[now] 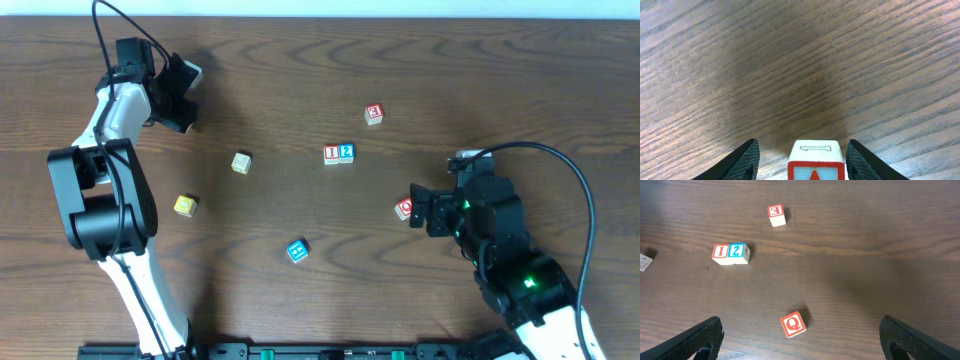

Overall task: Spell out Ai2
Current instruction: 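Lift the 'A' block with the left gripper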

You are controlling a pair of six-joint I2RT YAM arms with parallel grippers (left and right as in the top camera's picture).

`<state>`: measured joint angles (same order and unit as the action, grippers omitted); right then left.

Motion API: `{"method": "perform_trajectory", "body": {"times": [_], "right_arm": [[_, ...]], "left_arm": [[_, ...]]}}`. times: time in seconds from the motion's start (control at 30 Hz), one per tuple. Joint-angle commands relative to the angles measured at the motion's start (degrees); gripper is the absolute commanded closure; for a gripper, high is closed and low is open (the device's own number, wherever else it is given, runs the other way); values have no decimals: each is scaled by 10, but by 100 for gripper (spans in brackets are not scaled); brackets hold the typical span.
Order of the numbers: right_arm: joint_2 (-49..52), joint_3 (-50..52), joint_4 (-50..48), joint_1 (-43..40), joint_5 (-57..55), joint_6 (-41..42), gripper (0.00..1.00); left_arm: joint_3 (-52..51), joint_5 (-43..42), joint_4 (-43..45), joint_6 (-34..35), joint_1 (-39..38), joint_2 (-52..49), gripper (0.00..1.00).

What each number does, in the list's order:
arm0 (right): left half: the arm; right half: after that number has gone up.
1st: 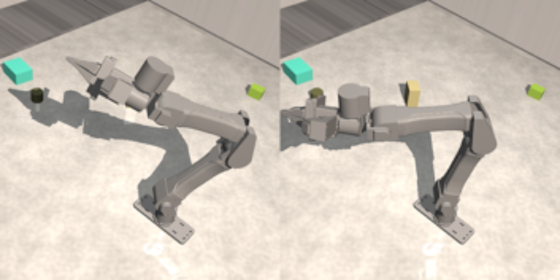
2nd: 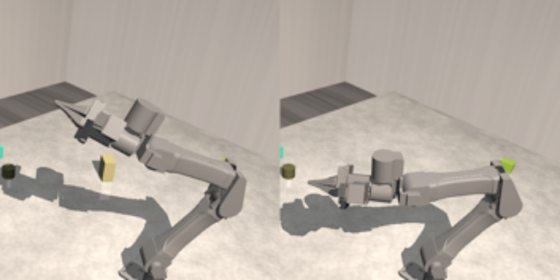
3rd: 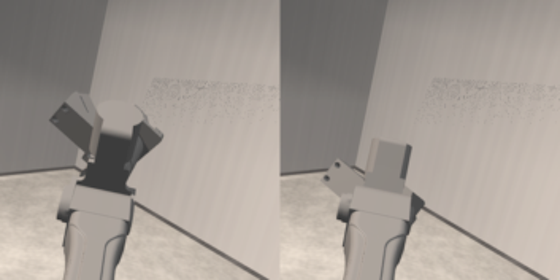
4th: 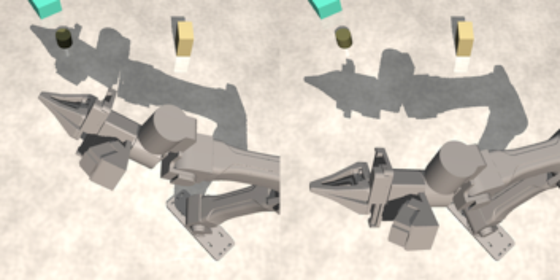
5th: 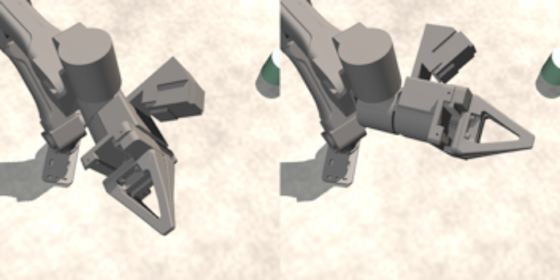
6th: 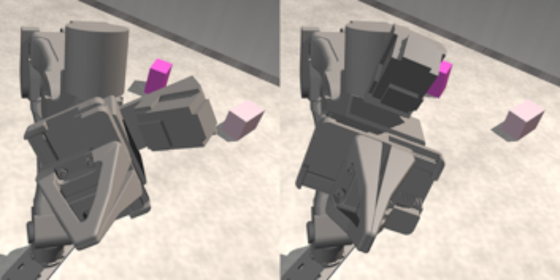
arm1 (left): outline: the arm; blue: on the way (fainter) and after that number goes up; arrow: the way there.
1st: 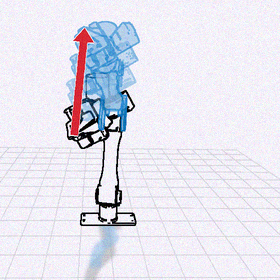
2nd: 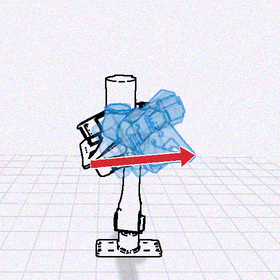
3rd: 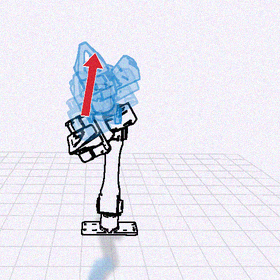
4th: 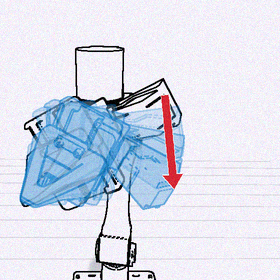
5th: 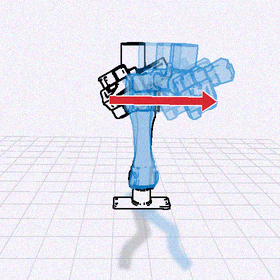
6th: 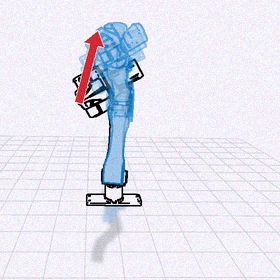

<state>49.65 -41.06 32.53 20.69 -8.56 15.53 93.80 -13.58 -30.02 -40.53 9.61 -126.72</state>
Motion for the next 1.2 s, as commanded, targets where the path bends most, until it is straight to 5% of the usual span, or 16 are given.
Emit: {"method": "perform_trajectory", "body": {"times": [0.0,1.17], "right_arm": [[-1,3,1,-4,0,7,1],[-1,3,1,-4,0,7,1]], "left_arm": [[10,-13,1,1,2,-14,43],[10,-9,-14,25,1,-13,64]]}}
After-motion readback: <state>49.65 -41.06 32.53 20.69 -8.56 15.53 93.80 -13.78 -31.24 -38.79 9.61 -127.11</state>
